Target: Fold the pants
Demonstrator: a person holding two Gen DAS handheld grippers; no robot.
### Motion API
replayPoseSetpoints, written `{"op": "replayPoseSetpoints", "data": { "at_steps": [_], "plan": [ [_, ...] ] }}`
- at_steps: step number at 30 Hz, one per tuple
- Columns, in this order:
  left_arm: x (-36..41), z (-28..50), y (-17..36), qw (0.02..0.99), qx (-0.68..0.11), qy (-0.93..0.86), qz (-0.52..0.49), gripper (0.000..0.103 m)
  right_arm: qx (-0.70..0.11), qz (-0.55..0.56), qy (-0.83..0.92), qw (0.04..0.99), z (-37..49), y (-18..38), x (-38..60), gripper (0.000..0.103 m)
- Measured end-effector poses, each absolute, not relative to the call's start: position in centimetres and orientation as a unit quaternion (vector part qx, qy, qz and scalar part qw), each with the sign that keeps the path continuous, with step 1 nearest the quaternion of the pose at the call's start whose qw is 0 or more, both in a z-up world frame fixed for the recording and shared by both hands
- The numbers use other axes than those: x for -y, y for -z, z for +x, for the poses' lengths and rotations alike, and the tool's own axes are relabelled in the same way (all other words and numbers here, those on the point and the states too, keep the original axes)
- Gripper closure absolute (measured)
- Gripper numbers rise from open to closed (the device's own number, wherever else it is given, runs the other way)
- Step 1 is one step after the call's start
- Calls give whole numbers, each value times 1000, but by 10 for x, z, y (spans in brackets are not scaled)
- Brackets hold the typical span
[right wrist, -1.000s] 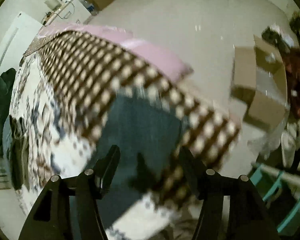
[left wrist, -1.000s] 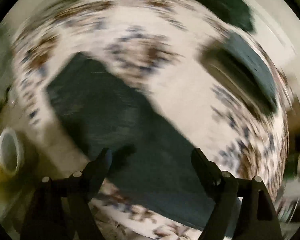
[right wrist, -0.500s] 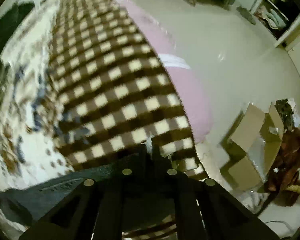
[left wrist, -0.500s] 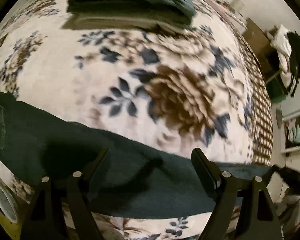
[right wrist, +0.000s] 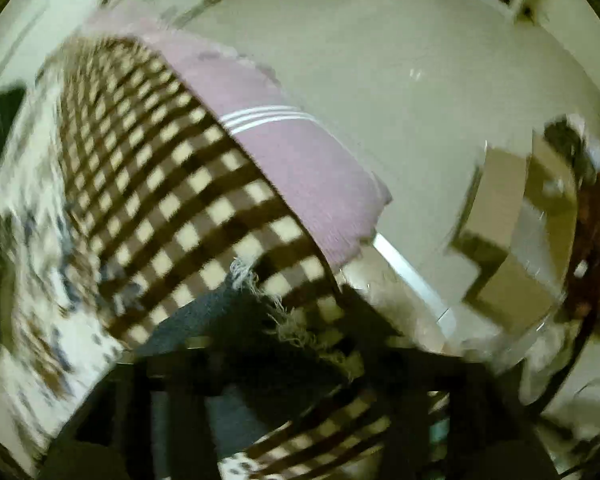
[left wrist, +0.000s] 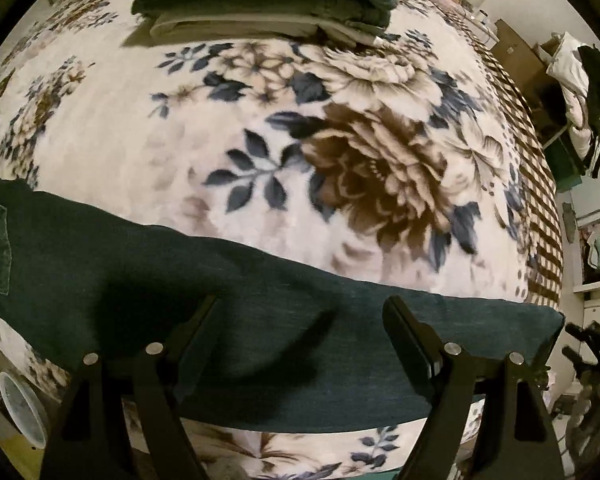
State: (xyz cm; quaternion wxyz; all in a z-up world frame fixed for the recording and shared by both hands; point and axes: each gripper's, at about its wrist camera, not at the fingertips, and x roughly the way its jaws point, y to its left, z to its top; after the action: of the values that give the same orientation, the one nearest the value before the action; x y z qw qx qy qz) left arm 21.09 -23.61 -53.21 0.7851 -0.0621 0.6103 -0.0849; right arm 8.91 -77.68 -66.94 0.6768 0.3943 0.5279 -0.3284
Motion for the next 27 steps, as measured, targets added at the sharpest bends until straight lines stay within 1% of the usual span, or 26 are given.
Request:
{"op": "replayPoseSetpoints", "data": {
  "at_steps": [4,7,8,9,10,11,12,15,17,19,20,22,23,24,27],
  "plan": [
    [220,206,541,775,-623,67,-82,22,-518,460,322,646,58,688,762,46],
    [207,199,549,767,-632,54,-95,22,-527,502,314,609,48,721,745,46],
    [204,197,551,766,-633,51,-95,22,-521,521,310,601,47,731,740,48],
    [200,195,553,765,-635,49,-96,22,-512,533,305,600,47,737,735,59],
    [196,193,554,763,-637,46,-98,22,-509,538,304,599,49,741,731,69],
    [191,192,556,762,-639,43,-100,22,-505,535,307,604,51,741,727,87],
    [185,190,557,760,-640,39,-103,22,-505,523,316,610,54,738,724,93],
    [168,187,556,757,-643,25,-113,22,-517,493,346,607,61,731,721,95],
    [151,186,553,755,-643,11,-127,22,-529,494,354,592,65,735,719,94],
    [130,185,549,751,-643,-2,-148,22,-567,455,352,590,79,729,715,93],
    [118,184,546,749,-643,-9,-158,22,-591,425,352,589,89,720,710,91],
    [89,182,541,744,-642,-20,-183,22,-617,397,337,590,105,702,694,77],
    [76,183,539,743,-641,-29,-190,22,-620,392,317,601,115,685,680,61],
    [64,183,538,740,-642,-39,-194,22,-620,390,297,613,125,671,664,50],
    [12,187,534,732,-640,-73,-221,22,-637,375,221,637,169,643,601,48]
  ]
}}
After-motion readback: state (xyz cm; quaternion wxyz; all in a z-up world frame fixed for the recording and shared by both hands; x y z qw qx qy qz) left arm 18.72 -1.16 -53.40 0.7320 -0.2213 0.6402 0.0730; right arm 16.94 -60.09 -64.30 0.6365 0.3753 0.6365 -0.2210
